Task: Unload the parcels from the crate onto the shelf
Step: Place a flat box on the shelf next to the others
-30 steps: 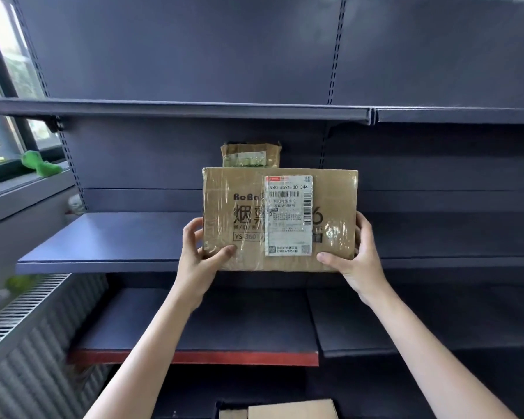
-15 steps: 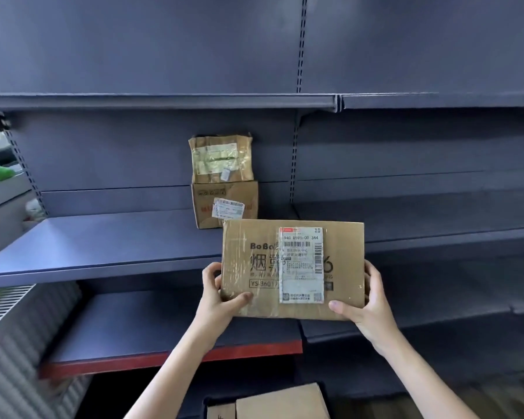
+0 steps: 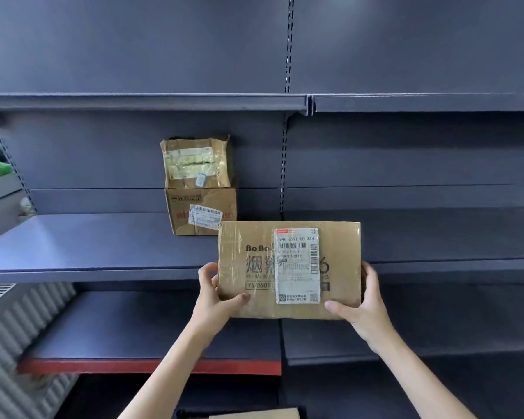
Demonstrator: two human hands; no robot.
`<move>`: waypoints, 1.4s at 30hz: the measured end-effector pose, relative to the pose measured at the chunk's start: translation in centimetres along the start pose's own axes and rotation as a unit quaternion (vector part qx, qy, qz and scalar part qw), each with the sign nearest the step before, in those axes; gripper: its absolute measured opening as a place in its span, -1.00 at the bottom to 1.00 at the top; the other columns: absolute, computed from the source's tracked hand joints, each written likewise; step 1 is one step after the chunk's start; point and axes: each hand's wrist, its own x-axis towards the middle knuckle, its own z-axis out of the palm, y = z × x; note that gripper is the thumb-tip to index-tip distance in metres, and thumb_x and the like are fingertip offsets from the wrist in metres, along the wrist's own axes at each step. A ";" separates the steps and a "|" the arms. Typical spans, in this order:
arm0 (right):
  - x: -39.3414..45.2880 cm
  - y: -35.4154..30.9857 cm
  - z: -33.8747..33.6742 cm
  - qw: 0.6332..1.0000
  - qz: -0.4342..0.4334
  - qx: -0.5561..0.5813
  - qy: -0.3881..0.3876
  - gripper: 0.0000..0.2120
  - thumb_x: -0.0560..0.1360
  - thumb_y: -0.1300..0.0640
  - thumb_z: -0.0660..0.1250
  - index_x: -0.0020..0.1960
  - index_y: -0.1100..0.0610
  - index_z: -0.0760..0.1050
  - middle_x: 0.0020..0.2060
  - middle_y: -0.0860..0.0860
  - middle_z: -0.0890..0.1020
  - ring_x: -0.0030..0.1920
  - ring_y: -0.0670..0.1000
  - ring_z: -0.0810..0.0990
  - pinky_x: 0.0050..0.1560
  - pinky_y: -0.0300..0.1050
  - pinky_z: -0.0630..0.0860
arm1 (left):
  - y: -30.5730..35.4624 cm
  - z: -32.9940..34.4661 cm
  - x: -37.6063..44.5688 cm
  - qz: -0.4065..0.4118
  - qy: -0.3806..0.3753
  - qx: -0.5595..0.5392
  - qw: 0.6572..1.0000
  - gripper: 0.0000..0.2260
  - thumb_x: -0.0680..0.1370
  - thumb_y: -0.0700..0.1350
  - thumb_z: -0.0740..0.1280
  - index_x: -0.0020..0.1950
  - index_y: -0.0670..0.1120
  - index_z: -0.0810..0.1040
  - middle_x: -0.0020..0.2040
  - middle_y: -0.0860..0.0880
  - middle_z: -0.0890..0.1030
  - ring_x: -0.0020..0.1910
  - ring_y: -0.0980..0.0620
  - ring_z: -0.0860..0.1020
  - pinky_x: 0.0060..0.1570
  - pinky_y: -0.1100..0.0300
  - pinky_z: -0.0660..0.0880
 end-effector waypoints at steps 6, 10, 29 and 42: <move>2.7 1.1 -2.7 1.000 0.014 -0.001 -0.021 -0.13 0.09 0.03 0.57 0.13 -0.48 0.11 0.18 -0.27 0.40 0.10 -0.37 0.44 -0.14 -0.38 0.50 | -0.2 3.3 0.8 -0.013 0.027 -0.003 1.000 -0.42 0.26 -0.10 0.49 -0.02 0.39 0.24 0.06 -0.02 0.62 -0.04 0.04 0.64 -0.13 0.03 0.63; 3.9 2.0 -3.1 0.999 0.021 -0.019 -0.022 -0.14 0.12 0.07 0.55 0.09 -0.53 0.10 0.14 -0.32 0.39 0.07 -0.43 0.42 -0.14 -0.36 0.46 | -0.8 3.9 1.6 -0.016 0.039 0.000 0.999 -0.41 0.30 -0.20 0.51 0.05 0.24 0.23 0.08 -0.07 0.60 0.03 -0.04 0.62 -0.11 -0.07 0.62; 15.2 5.1 -2.2 0.997 0.034 -0.073 0.020 0.00 0.05 -0.07 0.53 0.33 -0.19 0.03 0.12 -0.24 0.35 0.10 -0.14 0.39 0.02 -0.19 0.33 | -1.4 4.3 14.6 0.021 0.039 0.015 0.999 -0.44 0.21 -0.04 0.50 0.00 0.25 0.21 0.06 0.00 0.56 -0.03 -0.01 0.60 -0.19 0.05 0.61; 21.9 8.7 -1.7 0.996 0.038 -0.084 0.018 -0.02 0.20 0.22 0.56 0.33 -0.18 -0.02 0.10 -0.34 0.29 0.09 -0.41 0.34 -0.10 -0.46 0.31 | -3.3 6.0 21.0 0.021 0.022 0.057 0.998 -0.18 0.25 -0.18 0.47 0.34 0.23 0.09 0.14 0.07 0.53 0.05 0.01 0.60 0.05 -0.16 0.57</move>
